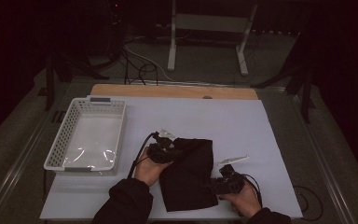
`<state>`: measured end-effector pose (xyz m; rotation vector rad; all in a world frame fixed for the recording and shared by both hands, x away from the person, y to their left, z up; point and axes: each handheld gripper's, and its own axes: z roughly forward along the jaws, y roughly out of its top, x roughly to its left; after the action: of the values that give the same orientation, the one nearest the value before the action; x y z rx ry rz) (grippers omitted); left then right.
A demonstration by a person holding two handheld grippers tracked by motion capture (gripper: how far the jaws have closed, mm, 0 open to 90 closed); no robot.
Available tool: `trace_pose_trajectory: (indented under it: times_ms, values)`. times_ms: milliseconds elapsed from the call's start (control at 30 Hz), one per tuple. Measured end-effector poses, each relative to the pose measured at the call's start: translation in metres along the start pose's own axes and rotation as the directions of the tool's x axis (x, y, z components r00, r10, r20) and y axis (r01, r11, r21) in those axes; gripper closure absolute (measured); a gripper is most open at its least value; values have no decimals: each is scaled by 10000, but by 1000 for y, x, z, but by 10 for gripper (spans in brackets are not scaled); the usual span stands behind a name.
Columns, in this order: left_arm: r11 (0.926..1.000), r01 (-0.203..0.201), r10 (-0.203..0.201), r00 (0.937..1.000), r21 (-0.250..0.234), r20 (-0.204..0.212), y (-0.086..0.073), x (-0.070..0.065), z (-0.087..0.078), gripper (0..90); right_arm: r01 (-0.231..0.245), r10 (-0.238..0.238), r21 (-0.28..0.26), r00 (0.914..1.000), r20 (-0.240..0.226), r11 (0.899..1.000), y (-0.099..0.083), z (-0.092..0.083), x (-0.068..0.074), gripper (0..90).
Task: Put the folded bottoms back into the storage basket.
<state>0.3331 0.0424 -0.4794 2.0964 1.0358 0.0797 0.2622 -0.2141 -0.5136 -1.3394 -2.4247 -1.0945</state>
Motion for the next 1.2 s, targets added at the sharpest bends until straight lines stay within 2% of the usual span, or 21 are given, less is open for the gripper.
trace_pose_trajectory:
  times_ms: [100,200,500,600,867,1067,1100,1200]
  values:
    - [10000,-18,17,10000,39,32,0,0,1,802,-95,95,-7,9998,-181,10000,1,2,0,529]
    - [10000,7,-7,10000,43,54,0,-1,2,802,21,-19,102,9999,-151,9999,3,4,2,561]
    - [10000,32,-32,9999,-46,133,1,-1,1,802,375,-377,276,9993,49,9989,7,11,7,744]
    - [10000,18,-16,9998,-89,204,1,-2,1,802,464,-463,252,9989,-22,9986,7,10,6,773]
    - [9995,-43,53,9996,-309,294,5,-5,-3,802,270,-298,-471,9977,-606,9985,11,-1,3,798]
    - [9990,-176,188,9994,-420,284,9,-6,-6,802,374,-456,-918,9949,-894,9951,14,-10,5,802]
    - [9986,-183,197,9994,-494,271,11,-7,-7,802,493,-605,-1113,9932,-999,9926,15,-13,6,803]
    - [9982,-254,269,9992,-541,284,13,-8,-9,803,601,-733,-1269,9920,-1024,9901,16,-16,8,802]
